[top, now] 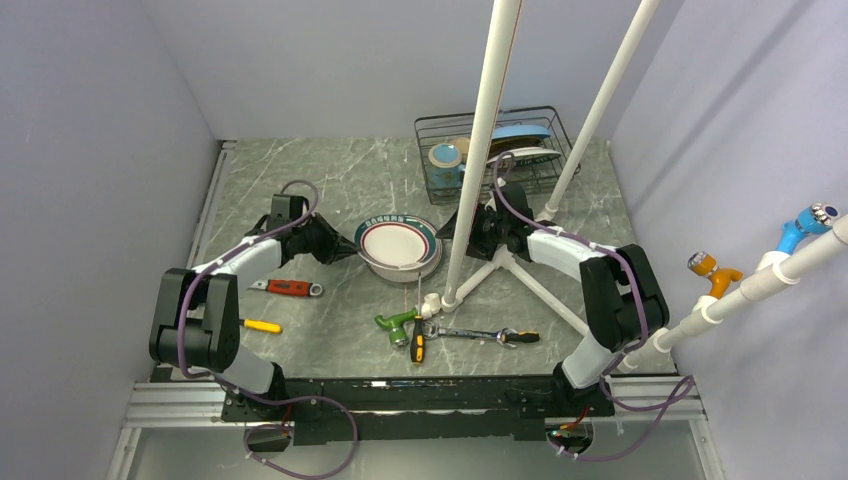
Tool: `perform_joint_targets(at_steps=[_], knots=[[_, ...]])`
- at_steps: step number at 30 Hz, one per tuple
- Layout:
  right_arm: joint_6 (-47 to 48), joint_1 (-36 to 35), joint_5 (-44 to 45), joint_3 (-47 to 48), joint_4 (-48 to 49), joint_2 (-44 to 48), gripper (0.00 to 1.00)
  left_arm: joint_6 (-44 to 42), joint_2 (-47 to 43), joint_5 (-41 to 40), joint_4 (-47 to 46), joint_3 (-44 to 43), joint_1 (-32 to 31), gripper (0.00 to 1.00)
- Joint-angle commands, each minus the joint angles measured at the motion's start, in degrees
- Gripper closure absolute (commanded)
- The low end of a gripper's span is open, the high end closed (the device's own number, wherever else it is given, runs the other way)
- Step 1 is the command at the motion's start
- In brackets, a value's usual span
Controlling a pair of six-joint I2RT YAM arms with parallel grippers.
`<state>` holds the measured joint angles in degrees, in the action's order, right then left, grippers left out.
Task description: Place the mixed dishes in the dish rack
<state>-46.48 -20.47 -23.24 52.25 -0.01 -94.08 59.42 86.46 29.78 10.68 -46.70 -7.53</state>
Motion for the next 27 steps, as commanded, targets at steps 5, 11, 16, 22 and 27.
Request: perform_joint_targets(at_steps=[5, 11, 16, 22, 27], knots=[[-13.2, -0.8, -2.9, 0.6, 3.6, -0.9, 0.10, 7.6, -1.3, 5.2, -8.9, -1.3, -0.4, 1.00], [-19.3, -1.7, -6.7, -0.3, 9.3, -4.0, 0.18, 8.8, -0.6, 6.5, -12.5, 0.5, -1.3, 1.00], [-22.0, -2.6, -7.5, 0.0, 12.4, -6.4, 0.27, 10.2, 0.3, 7.8, -15.5, 1.6, -2.7, 1.00], [-23.3, -3.2, -7.8, 0.8, 16.7, -7.8, 0.49, 10.4, 0.4, 8.2, -17.9, 3.9, -4.7, 1.00], [-23.6, -3.4, -6.9, -0.8, 19.7, -6.0, 0.82, 9.1, -0.1, 8.8, -18.4, 4.9, -5.5, 1.00]])
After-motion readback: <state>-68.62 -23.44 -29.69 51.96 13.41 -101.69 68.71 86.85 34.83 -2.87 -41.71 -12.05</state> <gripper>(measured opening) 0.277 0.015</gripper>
